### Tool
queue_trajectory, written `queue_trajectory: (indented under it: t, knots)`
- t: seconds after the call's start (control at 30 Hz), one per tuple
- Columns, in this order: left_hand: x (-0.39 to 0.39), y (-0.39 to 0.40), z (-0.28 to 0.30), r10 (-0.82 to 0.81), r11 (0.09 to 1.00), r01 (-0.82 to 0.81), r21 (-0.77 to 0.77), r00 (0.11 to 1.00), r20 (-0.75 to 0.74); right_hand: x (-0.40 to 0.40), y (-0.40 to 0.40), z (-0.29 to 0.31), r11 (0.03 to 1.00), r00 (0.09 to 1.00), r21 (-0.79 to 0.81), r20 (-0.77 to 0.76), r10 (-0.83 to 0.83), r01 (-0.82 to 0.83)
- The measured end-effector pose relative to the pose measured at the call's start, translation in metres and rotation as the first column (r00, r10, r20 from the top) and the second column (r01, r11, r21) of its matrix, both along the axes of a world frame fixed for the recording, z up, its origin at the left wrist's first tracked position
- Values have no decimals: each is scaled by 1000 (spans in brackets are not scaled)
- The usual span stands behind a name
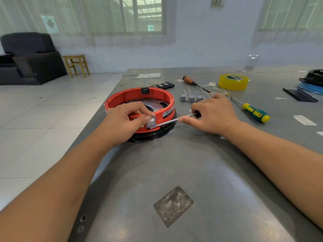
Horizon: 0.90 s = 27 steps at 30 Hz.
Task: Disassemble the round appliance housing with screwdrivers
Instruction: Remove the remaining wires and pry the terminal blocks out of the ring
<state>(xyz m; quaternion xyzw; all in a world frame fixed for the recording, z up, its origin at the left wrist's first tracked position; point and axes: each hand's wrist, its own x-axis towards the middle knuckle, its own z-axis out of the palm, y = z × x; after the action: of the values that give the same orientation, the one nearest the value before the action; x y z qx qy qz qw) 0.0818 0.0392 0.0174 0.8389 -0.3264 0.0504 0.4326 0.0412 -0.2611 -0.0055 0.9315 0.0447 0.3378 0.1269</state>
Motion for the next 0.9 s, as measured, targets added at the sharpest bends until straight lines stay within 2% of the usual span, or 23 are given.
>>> queue_trajectory:
  t: [0.17,0.37,0.5,0.7,0.9]
  knots:
    - [0,0,1,6,1000,-6,6,1000,-11,-4,3,-5,997,974,-52,219,62,-52]
    - [1,-1,1,15,999,-14,29,1000,-24,-7,5,-10,999,955,-25,296,30,-24]
    - [0,0,1,7,999,-6,36,1000,-26,-6,6,-10,1000,962,9,274,8,-11]
    - [-6,2,1,31,998,-33,61,999,32,-6,3,-11,1000,995,12,93,-29,28]
    - [-10,0,-2,45,999,-48,23,992,115,-14,-13,-7,1000,989,-3,145,-26,27]
